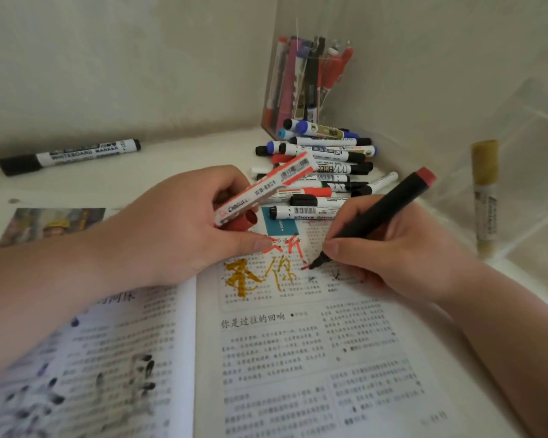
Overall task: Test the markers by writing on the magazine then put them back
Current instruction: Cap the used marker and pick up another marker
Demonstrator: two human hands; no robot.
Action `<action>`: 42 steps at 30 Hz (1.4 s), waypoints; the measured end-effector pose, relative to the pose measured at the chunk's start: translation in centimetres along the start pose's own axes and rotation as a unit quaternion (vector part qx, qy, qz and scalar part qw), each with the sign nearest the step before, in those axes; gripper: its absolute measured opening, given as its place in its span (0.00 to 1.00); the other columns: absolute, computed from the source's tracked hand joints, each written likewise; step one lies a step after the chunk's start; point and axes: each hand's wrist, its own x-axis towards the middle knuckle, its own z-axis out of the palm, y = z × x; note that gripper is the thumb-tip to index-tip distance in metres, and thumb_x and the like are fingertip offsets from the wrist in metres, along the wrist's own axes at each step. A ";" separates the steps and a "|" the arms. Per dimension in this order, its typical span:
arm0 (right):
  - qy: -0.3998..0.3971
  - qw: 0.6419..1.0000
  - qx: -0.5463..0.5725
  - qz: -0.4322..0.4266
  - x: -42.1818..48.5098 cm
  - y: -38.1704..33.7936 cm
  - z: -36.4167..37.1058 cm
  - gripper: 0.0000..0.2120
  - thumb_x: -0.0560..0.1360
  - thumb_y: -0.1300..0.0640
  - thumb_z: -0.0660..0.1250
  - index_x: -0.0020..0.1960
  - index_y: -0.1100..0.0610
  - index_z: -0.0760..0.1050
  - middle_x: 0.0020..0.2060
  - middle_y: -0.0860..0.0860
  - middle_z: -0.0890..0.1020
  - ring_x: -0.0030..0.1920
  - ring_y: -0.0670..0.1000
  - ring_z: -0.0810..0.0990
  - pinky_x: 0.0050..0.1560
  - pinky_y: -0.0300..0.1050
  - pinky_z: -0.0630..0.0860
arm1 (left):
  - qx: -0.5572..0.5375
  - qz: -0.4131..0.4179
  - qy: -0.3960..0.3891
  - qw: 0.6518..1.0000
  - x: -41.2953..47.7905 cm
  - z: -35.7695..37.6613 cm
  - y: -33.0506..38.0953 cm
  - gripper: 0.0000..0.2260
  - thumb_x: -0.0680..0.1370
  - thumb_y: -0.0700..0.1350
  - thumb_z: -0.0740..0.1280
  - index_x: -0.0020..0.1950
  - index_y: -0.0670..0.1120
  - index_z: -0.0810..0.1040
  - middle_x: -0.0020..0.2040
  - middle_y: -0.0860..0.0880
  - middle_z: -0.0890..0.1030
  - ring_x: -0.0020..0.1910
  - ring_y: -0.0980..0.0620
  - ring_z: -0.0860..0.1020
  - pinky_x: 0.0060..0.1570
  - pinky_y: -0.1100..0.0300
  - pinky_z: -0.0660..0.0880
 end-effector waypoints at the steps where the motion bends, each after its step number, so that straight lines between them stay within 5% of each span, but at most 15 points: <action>1: -0.018 1.000 -0.016 -0.004 -0.1 0.0 -0.1 0.08 0.68 0.60 0.79 0.39 0.61 0.80 0.27 0.57 0.77 0.25 0.51 0.73 0.24 0.40 0.68 | 0.002 0.001 0.000 1.000 0.0 0.0 -0.1 0.20 0.59 0.66 0.74 0.45 0.59 0.77 0.42 0.63 0.82 0.39 0.59 0.80 0.39 0.57 0.74; 5: -0.025 0.998 -0.058 -0.022 -0.3 -0.1 -0.1 0.08 0.64 0.54 0.75 0.39 0.59 0.81 0.30 0.56 0.79 0.31 0.49 0.75 0.32 0.43 0.71 | 0.017 -0.002 -0.005 1.000 0.0 0.2 -0.2 0.15 0.65 0.60 0.78 0.45 0.57 0.78 0.40 0.67 0.81 0.37 0.63 0.79 0.36 0.60 0.69; 12: 0.081 0.996 0.017 -0.033 0.0 0.5 -0.9 0.06 0.72 0.64 0.74 0.39 0.62 0.78 0.23 0.49 0.75 0.21 0.44 0.70 0.22 0.32 0.66 | -0.002 -0.006 -0.003 1.000 0.0 0.1 -0.4 0.11 0.68 0.59 0.75 0.46 0.57 0.81 0.41 0.62 0.84 0.39 0.60 0.81 0.44 0.53 0.77; 17: 0.074 0.993 -0.081 -0.040 0.0 0.5 -0.6 0.05 0.71 0.58 0.77 0.39 0.56 0.82 0.30 0.45 0.80 0.31 0.40 0.75 0.32 0.30 0.70 | -0.014 -0.014 -0.013 1.000 0.1 0.0 -0.5 0.10 0.69 0.59 0.75 0.47 0.58 0.82 0.41 0.63 0.84 0.41 0.62 0.81 0.40 0.60 0.72; 25: 0.041 0.997 -0.051 -0.029 -0.3 0.3 -0.6 0.07 0.68 0.55 0.79 0.40 0.56 0.82 0.33 0.52 0.83 0.34 0.43 0.79 0.34 0.34 0.75 | -0.034 -0.006 -0.004 0.999 0.1 -0.1 -0.6 0.18 0.65 0.67 0.72 0.49 0.61 0.82 0.42 0.59 0.85 0.41 0.56 0.82 0.49 0.46 0.78; 30: 0.065 0.996 -0.048 -0.035 0.0 0.6 -0.8 0.08 0.70 0.58 0.79 0.39 0.58 0.81 0.32 0.51 0.81 0.34 0.44 0.78 0.34 0.35 0.74 | -0.054 0.003 0.000 0.999 0.2 0.1 -0.8 0.16 0.66 0.67 0.71 0.49 0.62 0.81 0.41 0.60 0.85 0.41 0.58 0.82 0.50 0.47 0.78; 35: 0.010 0.998 -0.052 -0.033 -0.6 0.4 -0.6 0.08 0.69 0.56 0.79 0.39 0.58 0.82 0.37 0.61 0.84 0.35 0.51 0.80 0.35 0.44 0.77 | -0.051 0.008 -0.003 0.999 0.2 0.2 -1.0 0.18 0.67 0.69 0.74 0.49 0.61 0.80 0.42 0.57 0.85 0.43 0.53 0.83 0.50 0.42 0.78; 42: 0.054 0.996 -0.049 -0.045 0.1 0.9 -0.9 0.08 0.65 0.53 0.75 0.39 0.57 0.80 0.32 0.52 0.81 0.34 0.45 0.78 0.37 0.40 0.73 | -0.023 0.010 -0.015 1.000 0.2 0.1 -0.8 0.12 0.67 0.62 0.73 0.46 0.60 0.81 0.41 0.62 0.84 0.40 0.61 0.81 0.44 0.55 0.76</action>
